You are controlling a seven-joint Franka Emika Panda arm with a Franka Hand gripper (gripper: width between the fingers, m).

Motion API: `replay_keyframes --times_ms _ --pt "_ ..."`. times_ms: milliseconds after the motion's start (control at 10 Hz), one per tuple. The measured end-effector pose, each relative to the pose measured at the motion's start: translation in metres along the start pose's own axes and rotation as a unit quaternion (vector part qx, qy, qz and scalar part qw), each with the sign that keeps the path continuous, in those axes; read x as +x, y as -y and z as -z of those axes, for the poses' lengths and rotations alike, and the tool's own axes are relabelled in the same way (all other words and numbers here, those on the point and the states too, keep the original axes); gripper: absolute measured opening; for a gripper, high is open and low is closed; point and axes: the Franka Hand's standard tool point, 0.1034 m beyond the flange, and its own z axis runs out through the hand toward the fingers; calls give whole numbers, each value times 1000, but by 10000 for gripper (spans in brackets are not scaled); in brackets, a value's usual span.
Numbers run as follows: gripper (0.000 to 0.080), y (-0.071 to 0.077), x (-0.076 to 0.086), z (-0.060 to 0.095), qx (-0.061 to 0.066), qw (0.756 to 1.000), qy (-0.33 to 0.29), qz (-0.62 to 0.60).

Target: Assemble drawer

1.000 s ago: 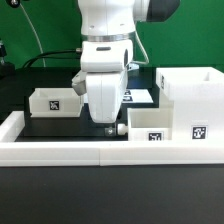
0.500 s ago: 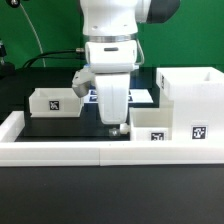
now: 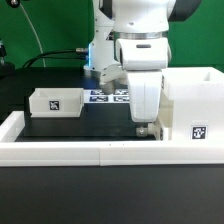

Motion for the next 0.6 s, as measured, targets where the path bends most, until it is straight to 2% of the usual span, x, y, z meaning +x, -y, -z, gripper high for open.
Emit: replay_keyframes --times_ms 200,400,600 --pt "649 1 4 -1 1 1000 1 -21" --pt "649 3 2 -2 -6 1000 1 -26" --pt "649 10 -12 4 -14 999 1 -38"
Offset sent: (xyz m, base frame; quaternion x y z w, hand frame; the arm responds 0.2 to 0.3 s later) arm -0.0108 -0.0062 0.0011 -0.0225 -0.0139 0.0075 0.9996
